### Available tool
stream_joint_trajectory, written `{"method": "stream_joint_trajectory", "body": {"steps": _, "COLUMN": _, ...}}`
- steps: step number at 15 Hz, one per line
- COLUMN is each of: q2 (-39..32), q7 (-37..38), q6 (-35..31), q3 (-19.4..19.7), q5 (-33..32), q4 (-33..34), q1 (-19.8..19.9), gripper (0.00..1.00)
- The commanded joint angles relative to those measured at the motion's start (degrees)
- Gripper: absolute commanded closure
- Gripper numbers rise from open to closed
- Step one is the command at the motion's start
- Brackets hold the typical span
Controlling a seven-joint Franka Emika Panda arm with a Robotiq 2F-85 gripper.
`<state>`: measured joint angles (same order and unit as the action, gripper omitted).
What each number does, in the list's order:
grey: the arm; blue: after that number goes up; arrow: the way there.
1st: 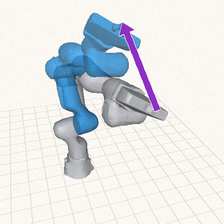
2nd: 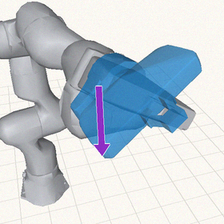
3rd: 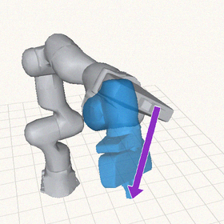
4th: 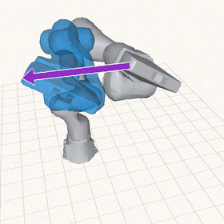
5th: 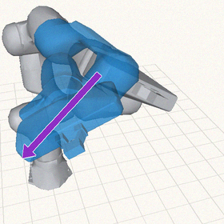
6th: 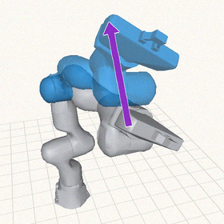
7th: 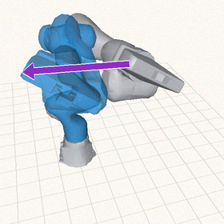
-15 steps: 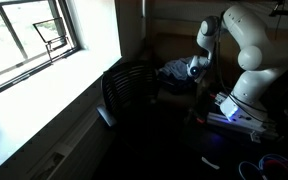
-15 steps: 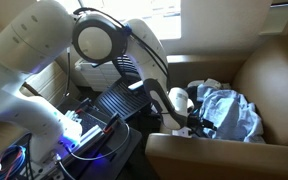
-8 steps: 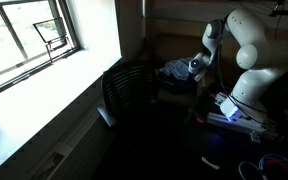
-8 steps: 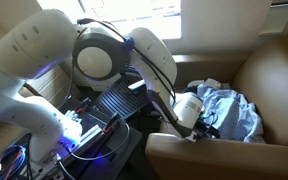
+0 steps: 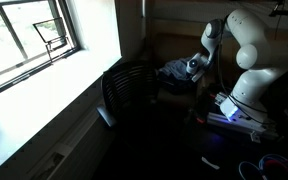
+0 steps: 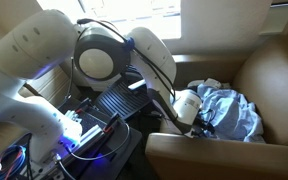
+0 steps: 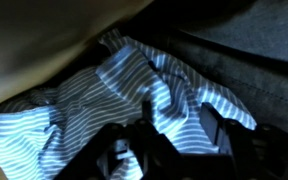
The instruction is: Take the cloth on the couch and put it on the chair
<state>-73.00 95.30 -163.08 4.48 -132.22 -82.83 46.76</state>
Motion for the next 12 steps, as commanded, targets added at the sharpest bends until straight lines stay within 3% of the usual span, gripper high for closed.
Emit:
{"method": "stream_joint_trajectory", "body": {"steps": 1, "q2": -0.8, "q7": 0.4, "q6": 0.7, "q3": 0.0, "q5": -0.1, "q4": 1.0, "q1": 0.2, "gripper": 0.79}}
{"method": "stream_joint_trajectory", "body": {"steps": 4, "q2": -0.1, "q7": -4.3, "q6": 2.0, "q3": -1.1, "q5": 4.1, "q4": 0.3, "q1": 1.4, "gripper": 0.99}}
{"method": "stream_joint_trajectory", "body": {"steps": 8, "q2": 6.1, "q7": -3.7, "q6": -0.5, "q3": 0.8, "q5": 6.8, "q4": -0.5, "q1": 0.8, "gripper": 1.00}}
{"method": "stream_joint_trajectory", "body": {"steps": 10, "q2": 10.5, "q7": 2.7, "q6": -1.4, "q3": -0.6, "q5": 0.8, "q4": -0.6, "q1": 2.4, "gripper": 1.00}}
{"method": "stream_joint_trajectory", "body": {"steps": 12, "q2": 15.3, "q7": 12.0, "q6": -1.9, "q3": -3.6, "q5": -10.5, "q4": 0.2, "q1": 4.7, "gripper": 1.00}}
